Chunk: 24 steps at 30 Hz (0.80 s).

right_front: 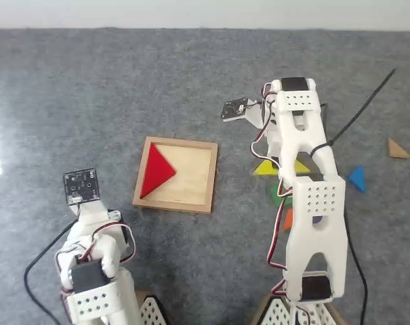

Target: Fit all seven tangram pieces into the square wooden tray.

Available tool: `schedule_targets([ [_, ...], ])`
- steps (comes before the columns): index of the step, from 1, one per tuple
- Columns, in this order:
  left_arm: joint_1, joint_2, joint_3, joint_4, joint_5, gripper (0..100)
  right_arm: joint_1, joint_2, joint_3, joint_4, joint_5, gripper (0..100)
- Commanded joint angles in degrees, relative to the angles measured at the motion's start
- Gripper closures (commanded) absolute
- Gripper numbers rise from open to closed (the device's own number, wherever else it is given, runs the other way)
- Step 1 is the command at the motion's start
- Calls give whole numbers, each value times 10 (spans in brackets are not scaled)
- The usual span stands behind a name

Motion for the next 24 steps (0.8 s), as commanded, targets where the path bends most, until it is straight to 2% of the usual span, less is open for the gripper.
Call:
schedule_targets([
  [1,-3,-10,-4,4,-4,987,-10,7,0,19,7,787],
  [5,-3,-10,-4,4,-4,987,-24,7,-1,22,7,824],
  [14,-3,-10,-4,4,-4,987,-39,-29,10,26,7,831],
  [24,-3,-10,-4,4,-4,987,-73,-170,198,24,46,887],
])
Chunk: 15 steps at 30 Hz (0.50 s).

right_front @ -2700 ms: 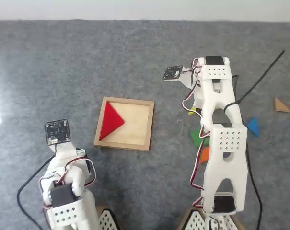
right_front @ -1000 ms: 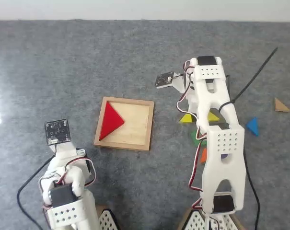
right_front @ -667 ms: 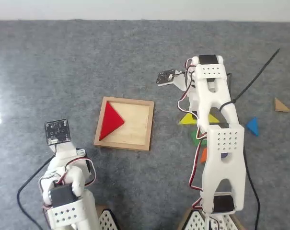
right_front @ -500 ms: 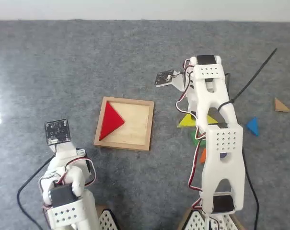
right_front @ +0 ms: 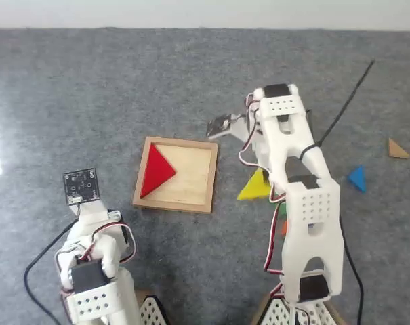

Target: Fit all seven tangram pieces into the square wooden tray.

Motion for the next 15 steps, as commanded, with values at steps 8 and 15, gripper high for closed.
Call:
schedule_targets([
  [8,-3,-10,-4,4,-4,987,-13,-129,88,25,-4,794],
  [15,-3,-10,-4,4,-4,987,-64,-192,207,22,-29,615],
])
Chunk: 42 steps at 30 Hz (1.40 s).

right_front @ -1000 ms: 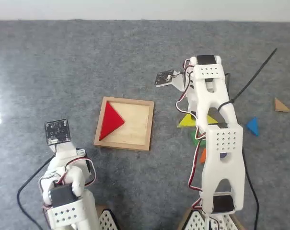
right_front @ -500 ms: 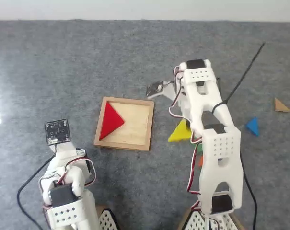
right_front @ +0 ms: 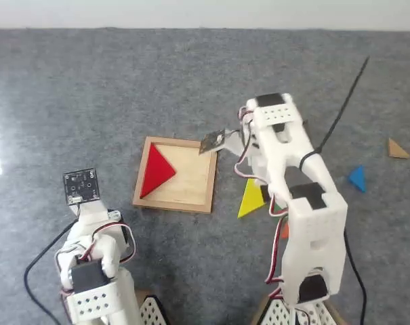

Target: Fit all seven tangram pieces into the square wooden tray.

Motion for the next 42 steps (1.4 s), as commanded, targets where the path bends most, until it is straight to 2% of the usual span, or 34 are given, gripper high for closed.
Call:
schedule_targets([
  [1,-3,-10,-4,4,-4,987,-37,-76,44,22,-14,613],
  [7,-3,-10,-4,4,-4,987,-78,-109,120,-88,-81,595],
  [14,-3,-10,-4,4,-4,987,-90,-105,179,-185,-100,581],
  [18,-3,-10,-4,4,-4,987,-89,-94,178,-190,-101,584],
  [22,-3,-10,-4,4,-4,987,-66,-91,174,-196,-90,639],
  [27,-3,-10,-4,4,-4,987,-55,-91,176,-196,-82,634],
  [33,-3,-10,-4,4,-4,987,-53,-91,175,-196,-70,745],
  [42,-3,-10,-4,4,-4,987,-52,-94,173,-195,-70,751],
])
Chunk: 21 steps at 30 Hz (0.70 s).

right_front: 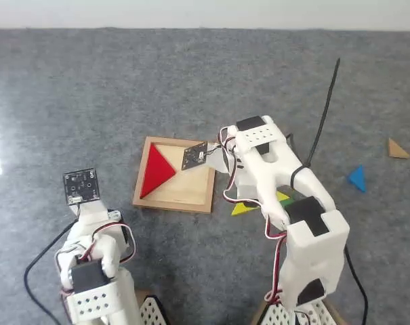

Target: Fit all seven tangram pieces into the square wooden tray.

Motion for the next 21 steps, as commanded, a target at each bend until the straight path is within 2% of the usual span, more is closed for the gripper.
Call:
schedule_targets([
  [1,-3,-10,-4,4,-4,987,7,-10,3,-2,8,754],
  [4,-3,-10,-4,4,-4,987,5,-11,-5,4,8,790],
  [11,-3,-10,-4,4,-4,987,2,-11,-90,124,10,824],
  [16,-2,-10,-4,4,-4,987,2,-11,-118,173,42,888],
  [19,-1,-10,-4,4,-4,987,7,-10,-127,169,29,868],
  [21,-1,-10,-4,4,-4,987,17,-11,-134,171,9,816],
])
